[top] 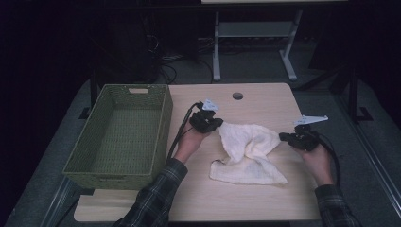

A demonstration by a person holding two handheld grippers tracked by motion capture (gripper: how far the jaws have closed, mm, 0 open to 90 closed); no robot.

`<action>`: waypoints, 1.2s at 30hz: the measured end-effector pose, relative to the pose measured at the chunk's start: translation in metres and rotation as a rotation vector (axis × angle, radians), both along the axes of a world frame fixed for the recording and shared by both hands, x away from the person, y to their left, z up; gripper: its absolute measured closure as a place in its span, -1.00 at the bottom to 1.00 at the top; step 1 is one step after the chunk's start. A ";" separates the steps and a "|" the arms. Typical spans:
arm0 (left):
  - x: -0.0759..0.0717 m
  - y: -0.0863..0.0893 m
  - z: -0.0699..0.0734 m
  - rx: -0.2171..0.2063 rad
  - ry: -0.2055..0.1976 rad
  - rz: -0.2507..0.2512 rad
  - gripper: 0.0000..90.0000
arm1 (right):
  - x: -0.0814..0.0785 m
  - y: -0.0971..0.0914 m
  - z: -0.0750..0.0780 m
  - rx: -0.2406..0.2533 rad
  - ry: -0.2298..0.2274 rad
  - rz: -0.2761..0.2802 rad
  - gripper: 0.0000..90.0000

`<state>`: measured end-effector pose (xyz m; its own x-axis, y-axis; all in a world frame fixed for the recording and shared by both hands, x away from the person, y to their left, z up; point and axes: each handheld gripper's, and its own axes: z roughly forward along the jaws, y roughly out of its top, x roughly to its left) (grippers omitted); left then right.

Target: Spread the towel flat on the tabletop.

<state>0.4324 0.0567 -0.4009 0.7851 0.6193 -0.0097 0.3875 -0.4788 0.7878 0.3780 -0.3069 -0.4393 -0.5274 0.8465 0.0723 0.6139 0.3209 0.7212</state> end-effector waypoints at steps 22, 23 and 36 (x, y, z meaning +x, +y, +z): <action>0.050 0.020 -0.001 0.043 -0.047 0.218 0.93 | 0.084 -0.007 0.049 -0.064 -0.087 0.004 0.95; 0.050 0.020 -0.001 0.043 -0.047 0.218 0.93 | 0.084 -0.007 0.049 -0.064 -0.087 0.004 0.95; 0.051 0.014 -0.006 0.070 -0.022 0.209 0.47 | 0.087 0.002 0.039 -0.043 -0.062 0.006 0.57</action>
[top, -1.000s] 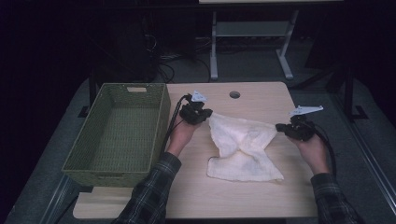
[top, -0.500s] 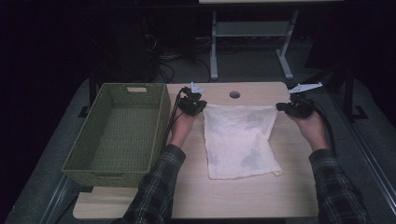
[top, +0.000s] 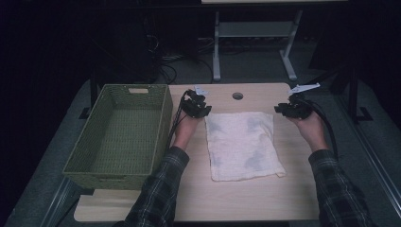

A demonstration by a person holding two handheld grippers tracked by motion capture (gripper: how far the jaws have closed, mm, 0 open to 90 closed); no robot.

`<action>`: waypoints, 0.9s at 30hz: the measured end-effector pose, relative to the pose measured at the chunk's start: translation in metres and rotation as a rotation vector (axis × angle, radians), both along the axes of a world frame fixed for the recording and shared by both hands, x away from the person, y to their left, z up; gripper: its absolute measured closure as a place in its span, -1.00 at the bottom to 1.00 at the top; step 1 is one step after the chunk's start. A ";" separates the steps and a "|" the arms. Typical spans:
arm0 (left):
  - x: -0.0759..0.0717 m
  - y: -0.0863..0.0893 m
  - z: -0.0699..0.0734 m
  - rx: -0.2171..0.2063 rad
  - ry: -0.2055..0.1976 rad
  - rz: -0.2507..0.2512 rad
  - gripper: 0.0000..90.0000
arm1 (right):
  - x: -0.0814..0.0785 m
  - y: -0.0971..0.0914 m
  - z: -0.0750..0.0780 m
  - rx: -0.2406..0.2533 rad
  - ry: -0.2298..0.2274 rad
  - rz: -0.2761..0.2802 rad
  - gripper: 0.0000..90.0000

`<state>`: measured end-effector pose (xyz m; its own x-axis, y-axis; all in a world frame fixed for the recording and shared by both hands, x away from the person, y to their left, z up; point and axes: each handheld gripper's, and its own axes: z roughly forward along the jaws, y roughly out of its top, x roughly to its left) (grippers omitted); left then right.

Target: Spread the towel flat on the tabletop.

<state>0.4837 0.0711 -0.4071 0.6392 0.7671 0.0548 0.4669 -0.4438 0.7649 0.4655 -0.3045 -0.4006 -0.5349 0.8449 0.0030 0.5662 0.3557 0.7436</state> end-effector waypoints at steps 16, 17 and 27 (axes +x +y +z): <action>-0.073 -0.011 0.005 -0.043 0.063 -0.170 0.42 | -0.065 -0.005 -0.018 0.062 0.034 0.036 0.57; -0.083 -0.008 0.001 -0.050 0.076 -0.185 0.41 | -0.075 -0.006 -0.020 0.068 0.033 0.042 0.57; -0.130 0.004 -0.018 -0.053 0.116 -0.272 0.41 | -0.111 -0.003 -0.029 0.070 0.034 0.064 0.56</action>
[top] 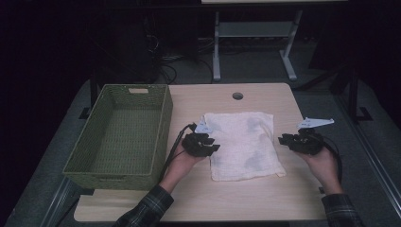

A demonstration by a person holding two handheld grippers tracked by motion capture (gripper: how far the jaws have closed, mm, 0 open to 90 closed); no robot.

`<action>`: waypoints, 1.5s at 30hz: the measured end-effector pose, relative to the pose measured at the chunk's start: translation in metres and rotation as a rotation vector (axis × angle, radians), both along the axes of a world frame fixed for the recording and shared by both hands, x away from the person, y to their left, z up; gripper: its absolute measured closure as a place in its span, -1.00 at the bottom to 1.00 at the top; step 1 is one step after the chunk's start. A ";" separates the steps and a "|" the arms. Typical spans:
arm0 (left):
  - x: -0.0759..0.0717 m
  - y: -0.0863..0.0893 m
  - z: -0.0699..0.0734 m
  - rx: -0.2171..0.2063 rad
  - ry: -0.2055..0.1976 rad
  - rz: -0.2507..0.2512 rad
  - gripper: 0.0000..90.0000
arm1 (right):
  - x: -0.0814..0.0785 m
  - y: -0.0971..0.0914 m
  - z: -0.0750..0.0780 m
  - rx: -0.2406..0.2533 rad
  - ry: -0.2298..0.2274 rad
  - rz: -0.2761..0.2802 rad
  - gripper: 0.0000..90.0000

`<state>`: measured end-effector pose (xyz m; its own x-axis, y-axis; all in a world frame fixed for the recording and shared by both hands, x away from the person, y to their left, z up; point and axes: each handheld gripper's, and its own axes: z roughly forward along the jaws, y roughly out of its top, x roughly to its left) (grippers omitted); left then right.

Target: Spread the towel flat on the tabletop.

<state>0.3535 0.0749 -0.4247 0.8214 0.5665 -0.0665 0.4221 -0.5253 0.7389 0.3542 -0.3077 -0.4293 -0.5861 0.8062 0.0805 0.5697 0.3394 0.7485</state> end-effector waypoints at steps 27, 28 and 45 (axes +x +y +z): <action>-0.051 -0.012 -0.036 0.139 0.023 -0.142 0.91 | -0.076 0.002 -0.036 0.003 0.144 0.049 0.64; -0.051 -0.010 -0.036 0.144 0.029 -0.145 0.91 | -0.076 0.002 -0.036 0.003 0.144 0.049 0.64; -0.048 -0.007 -0.035 0.137 0.050 -0.140 0.71 | -0.059 0.033 -0.002 0.015 0.016 0.153 0.94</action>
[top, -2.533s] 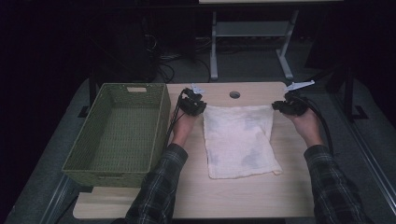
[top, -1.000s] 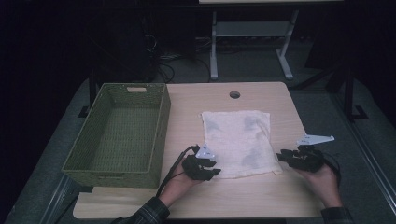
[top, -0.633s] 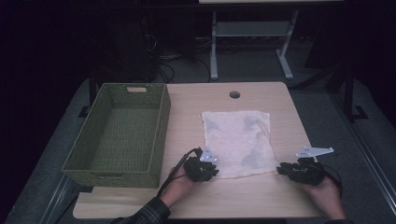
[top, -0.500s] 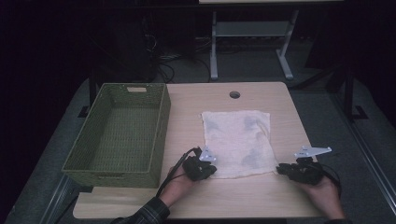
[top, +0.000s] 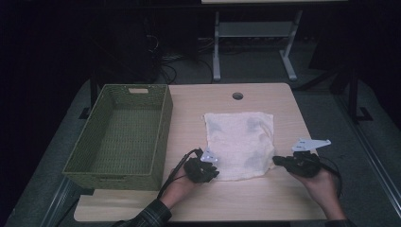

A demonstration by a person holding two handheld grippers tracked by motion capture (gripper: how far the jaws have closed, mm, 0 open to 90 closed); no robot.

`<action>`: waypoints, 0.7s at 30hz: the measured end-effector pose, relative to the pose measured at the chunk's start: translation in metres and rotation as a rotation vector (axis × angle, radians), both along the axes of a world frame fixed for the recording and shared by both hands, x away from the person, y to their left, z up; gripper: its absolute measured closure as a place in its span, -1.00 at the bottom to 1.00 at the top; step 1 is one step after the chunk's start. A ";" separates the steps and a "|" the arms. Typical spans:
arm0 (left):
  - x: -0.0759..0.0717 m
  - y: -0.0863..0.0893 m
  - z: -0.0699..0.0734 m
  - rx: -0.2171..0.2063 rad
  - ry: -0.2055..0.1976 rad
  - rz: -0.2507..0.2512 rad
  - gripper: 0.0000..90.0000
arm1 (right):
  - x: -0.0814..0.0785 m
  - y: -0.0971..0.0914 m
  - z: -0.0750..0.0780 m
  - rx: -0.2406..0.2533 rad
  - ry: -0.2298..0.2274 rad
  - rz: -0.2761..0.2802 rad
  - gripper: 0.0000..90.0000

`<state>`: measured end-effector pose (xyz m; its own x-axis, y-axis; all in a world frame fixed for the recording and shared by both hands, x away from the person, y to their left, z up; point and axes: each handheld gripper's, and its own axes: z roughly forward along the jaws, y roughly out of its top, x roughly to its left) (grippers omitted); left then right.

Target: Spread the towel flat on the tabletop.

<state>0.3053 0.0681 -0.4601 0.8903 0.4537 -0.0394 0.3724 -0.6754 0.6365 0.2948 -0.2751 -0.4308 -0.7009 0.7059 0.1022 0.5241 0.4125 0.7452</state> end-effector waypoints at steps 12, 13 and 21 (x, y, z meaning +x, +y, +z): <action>0.001 0.002 0.000 -0.006 0.015 -0.008 0.65 | 0.029 0.072 -0.001 -0.001 -0.007 0.160 0.63; 0.001 0.001 0.000 -0.006 0.015 -0.008 0.64 | 0.029 0.071 0.000 0.015 -0.007 0.159 0.60; 0.001 0.001 0.000 -0.009 0.022 -0.008 0.61 | 0.020 0.052 -0.009 0.006 0.023 0.114 0.69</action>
<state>0.3063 0.0693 -0.4599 0.8929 0.4457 -0.0632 0.3807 -0.6727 0.6345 0.3151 -0.2232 -0.4400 -0.7740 0.6211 0.1231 0.4911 0.4661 0.7359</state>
